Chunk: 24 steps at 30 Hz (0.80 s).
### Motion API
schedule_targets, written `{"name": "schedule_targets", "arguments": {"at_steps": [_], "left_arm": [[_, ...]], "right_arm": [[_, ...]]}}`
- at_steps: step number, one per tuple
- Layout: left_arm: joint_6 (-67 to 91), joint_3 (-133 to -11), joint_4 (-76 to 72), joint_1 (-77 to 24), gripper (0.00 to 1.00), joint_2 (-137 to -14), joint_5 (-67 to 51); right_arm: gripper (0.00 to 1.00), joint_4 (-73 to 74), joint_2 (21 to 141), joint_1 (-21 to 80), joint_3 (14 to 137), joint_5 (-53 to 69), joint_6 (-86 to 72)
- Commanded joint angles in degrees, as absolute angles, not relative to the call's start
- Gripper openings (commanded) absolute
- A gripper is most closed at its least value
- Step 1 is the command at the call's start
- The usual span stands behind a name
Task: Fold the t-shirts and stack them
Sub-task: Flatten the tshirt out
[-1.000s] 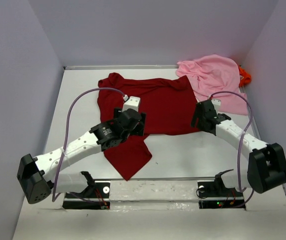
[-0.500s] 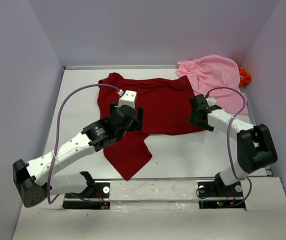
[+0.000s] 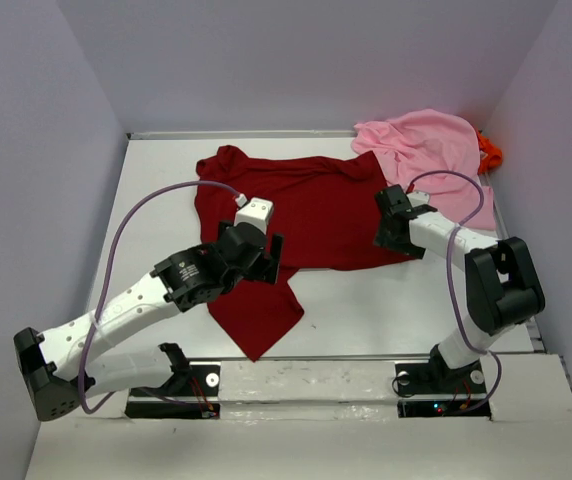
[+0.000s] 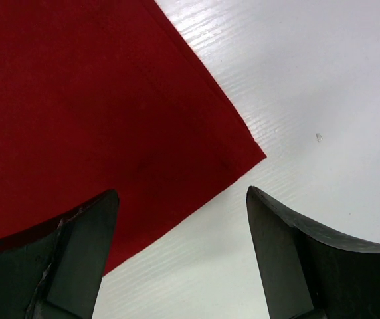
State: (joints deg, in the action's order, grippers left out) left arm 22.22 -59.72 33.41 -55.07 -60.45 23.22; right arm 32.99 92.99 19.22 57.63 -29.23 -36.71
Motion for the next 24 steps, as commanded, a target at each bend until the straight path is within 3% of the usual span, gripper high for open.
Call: {"name": "schedule_targets", "arguments": {"at_steps": [1, 7, 13, 18, 24], "left_arm": [[25.4, -58.7, 38.0, -56.3, 0.87, -54.8, 21.7], [25.3, -55.8, 33.8, -56.3, 0.88, -56.7, 24.2], [19.9, -61.3, 29.3, -54.2, 0.89, -71.0, 33.2], [15.6, -67.9, 19.1, -45.9, 0.89, -78.7, 29.7], [11.5, -79.3, 13.7, -34.1, 0.89, -89.9, 27.4]], "right_arm": [[0.83, 31.6, 94.8, 19.6, 60.1, -31.5, -35.8], [0.81, 29.2, 95.9, 19.6, 59.5, -27.4, -30.7], [0.79, 26.8, 96.2, 20.2, 65.8, -16.4, -24.9], [0.80, 26.2, 96.5, 20.2, 72.9, -7.4, -20.6], [0.81, 26.9, 105.4, 20.2, 86.5, -6.2, -17.7]]}}
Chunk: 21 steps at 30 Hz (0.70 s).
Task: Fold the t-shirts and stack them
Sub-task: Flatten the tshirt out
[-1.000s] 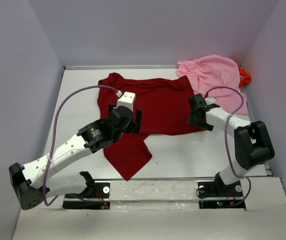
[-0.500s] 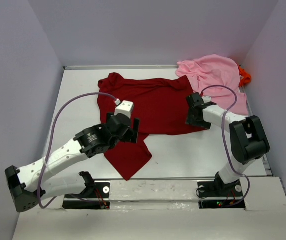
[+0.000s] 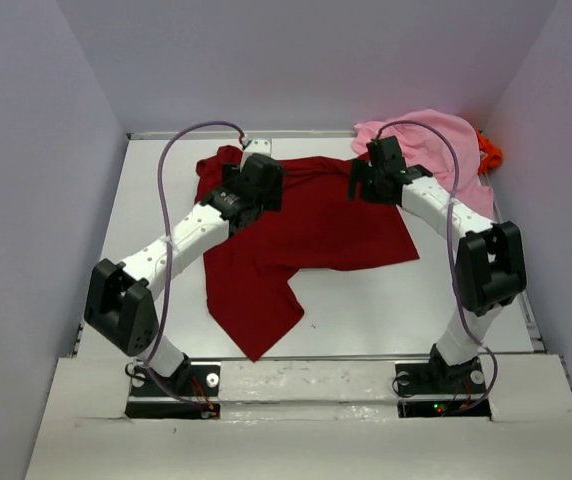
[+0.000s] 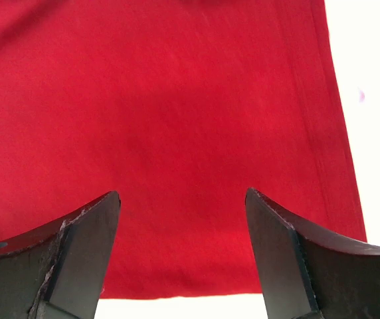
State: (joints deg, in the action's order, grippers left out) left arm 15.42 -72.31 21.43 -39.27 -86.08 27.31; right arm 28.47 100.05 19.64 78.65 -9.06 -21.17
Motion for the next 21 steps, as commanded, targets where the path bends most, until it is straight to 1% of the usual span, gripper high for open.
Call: {"name": "schedule_targets", "arguments": {"at_steps": [1, 3, 5, 6, 7, 9, 12, 13, 15, 21], "left_arm": [[11.3, -81.0, 13.5, -32.9, 0.89, -93.8, 27.2], [11.4, -85.3, 14.1, -30.7, 0.89, -97.9, 23.6], [10.5, -90.6, 14.7, -28.9, 0.89, -104.0, 23.3], [10.1, -92.6, 15.9, -28.5, 0.89, -106.6, 23.0], [10.1, -97.6, 19.3, -27.3, 0.89, -111.2, 21.4], [9.6, -102.3, 20.6, -26.6, 0.89, -114.8, 18.8], [8.6, -108.6, 24.2, -25.3, 0.89, -121.4, 15.5], [8.5, -110.4, 25.8, -25.0, 0.89, -124.9, 14.9], [8.4, -113.2, 29.1, -24.3, 0.89, -127.3, 14.2], [9.1, -110.0, 31.6, -24.3, 0.89, -126.9, 14.2]], "right_arm": [[0.81, 27.2, 107.1, 20.2, 88.3, -6.2, -17.8], [0.81, 27.6, 110.8, 20.2, 92.1, -5.4, -17.7], [0.81, 27.8, 116.5, 20.2, 97.5, -4.3, -18.3], [0.81, 27.9, 118.4, 20.2, 99.3, -3.9, -18.6], [0.81, 28.1, 122.0, 20.2, 103.1, -2.9, -18.8], [0.81, 29.0, 125.3, 20.2, 106.8, -2.5, -19.0], [0.81, 33.8, 132.6, 19.7, 116.5, -2.9, -17.8], [0.81, 35.1, 134.3, 19.7, 118.8, -2.6, -17.6], [0.81, 37.3, 137.2, 19.2, 122.2, -2.3, -17.8], [0.81, 37.4, 134.2, 18.6, 118.9, -2.5, -17.5]]}}
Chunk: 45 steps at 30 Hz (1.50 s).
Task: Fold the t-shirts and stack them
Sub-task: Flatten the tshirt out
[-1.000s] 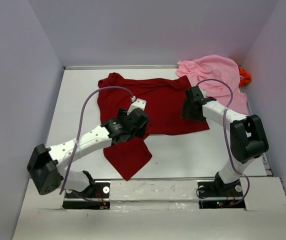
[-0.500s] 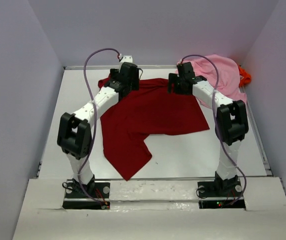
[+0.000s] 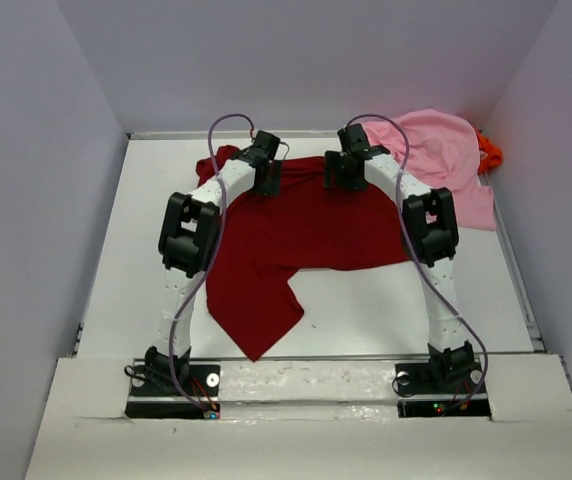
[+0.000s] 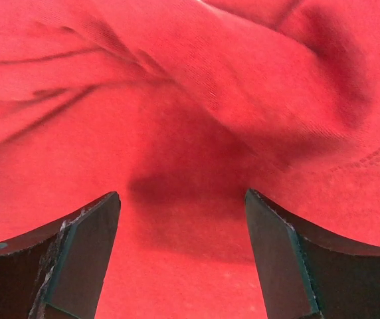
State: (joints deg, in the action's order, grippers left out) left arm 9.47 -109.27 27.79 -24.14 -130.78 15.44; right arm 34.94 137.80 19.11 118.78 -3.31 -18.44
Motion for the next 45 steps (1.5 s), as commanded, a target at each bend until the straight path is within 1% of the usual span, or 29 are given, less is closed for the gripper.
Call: {"name": "schedule_targets", "arguments": {"at_steps": [1, 6, 9, 11, 12, 16, 23, 30, 39, 45], "left_arm": [[9.3, -108.9, 32.2, -24.3, 0.89, -126.6, 14.6], [9.7, -100.0, 30.7, -27.0, 0.89, -118.7, 17.3], [10.3, -94.8, 30.1, -27.9, 0.89, -112.0, 18.2], [10.7, -91.5, 28.8, -28.8, 0.89, -109.0, 18.1], [11.1, -89.8, 28.1, -28.9, 0.89, -107.4, 17.9], [11.9, -83.2, 27.2, -29.9, 0.89, -102.6, 15.9], [10.8, -78.1, 27.6, -31.4, 0.89, -103.7, 15.4], [10.7, -76.6, 27.7, -32.6, 0.89, -104.3, 14.2], [10.3, -78.2, 27.9, -32.6, 0.89, -109.8, 15.0], [10.0, -80.2, 28.0, -32.3, 0.89, -112.5, 14.2]], "right_arm": [[0.81, 37.4, 133.8, 18.6, 117.4, -2.5, -17.3], [0.80, 36.0, 128.4, 18.6, 110.9, -3.4, -17.3], [0.79, 34.0, 122.1, 18.6, 103.9, -5.4, -17.2], [0.79, 33.1, 117.2, 18.6, 100.4, -5.5, -17.4], [0.79, 32.6, 115.9, 18.6, 97.2, -5.3, -17.5], [0.79, 32.3, 112.5, 19.8, 92.5, -5.7, -18.1], [0.79, 32.4, 111.6, 21.4, 87.3, -6.4, -18.0], [0.79, 32.3, 111.3, 22.7, 84.6, -6.9, -18.0], [0.79, 32.9, 118.6, 22.7, 88.8, -6.7, -18.3], [0.79, 32.9, 121.4, 22.7, 91.7, -6.4, -18.5]]}}
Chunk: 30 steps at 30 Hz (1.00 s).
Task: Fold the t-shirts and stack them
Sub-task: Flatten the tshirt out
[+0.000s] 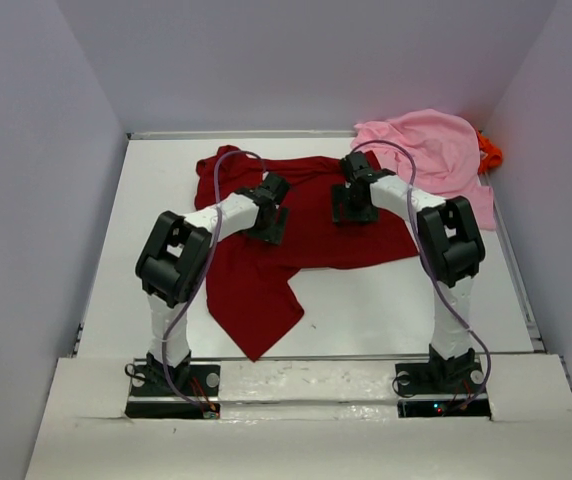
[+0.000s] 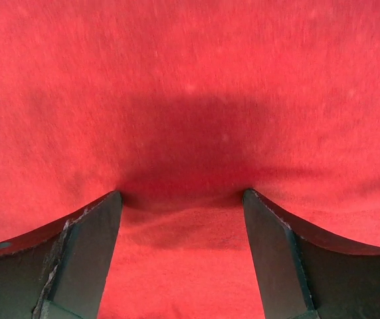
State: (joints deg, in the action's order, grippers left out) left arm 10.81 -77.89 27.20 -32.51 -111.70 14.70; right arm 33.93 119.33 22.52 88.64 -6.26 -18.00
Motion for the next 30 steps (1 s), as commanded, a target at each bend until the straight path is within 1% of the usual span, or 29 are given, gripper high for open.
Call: {"name": "schedule_targets", "arguments": {"at_steps": [1, 7, 13, 18, 22, 25, 26, 29, 30], "left_arm": [[10.0, -81.6, 28.3, -32.0, 0.89, -114.1, 13.7], [8.6, -88.4, 30.3, -30.5, 0.89, -119.5, 13.1], [7.8, -94.0, 30.2, -25.4, 0.89, -124.6, 9.5], [7.9, -96.8, 29.9, -21.2, 0.88, -125.7, 7.6], [7.2, -101.2, 31.5, -18.4, 0.88, -127.6, 10.7], [7.1, -102.5, 32.5, -17.8, 0.87, -128.1, 12.6], [7.3, -101.8, 31.8, -18.0, 0.87, -126.6, 12.7], [7.1, -99.3, 30.9, -19.8, 0.87, -121.3, 14.0], [6.9, -98.9, 30.8, -21.3, 0.87, -119.6, 15.0]], "right_arm": [[0.79, 33.2, 122.9, 22.7, 92.5, -6.5, -18.1], [0.79, 36.5, 128.9, 22.7, 100.2, -7.5, -17.2], [0.79, 39.4, 133.6, 22.7, 109.7, -8.3, -16.4], [0.79, 42.8, 138.2, 22.7, 118.0, -8.5, -16.3], [0.79, 44.1, 141.8, 22.7, 123.7, -8.9, -16.5], [0.79, 45.6, 142.9, 22.7, 125.5, -7.9, -16.8], [0.78, 45.6, 142.0, 22.7, 125.3, -7.9, -16.9], [0.78, 44.0, 137.7, 22.7, 121.1, -9.2, -16.9], [0.78, 43.3, 133.5, 22.7, 117.7, -9.6, -16.8]]}}
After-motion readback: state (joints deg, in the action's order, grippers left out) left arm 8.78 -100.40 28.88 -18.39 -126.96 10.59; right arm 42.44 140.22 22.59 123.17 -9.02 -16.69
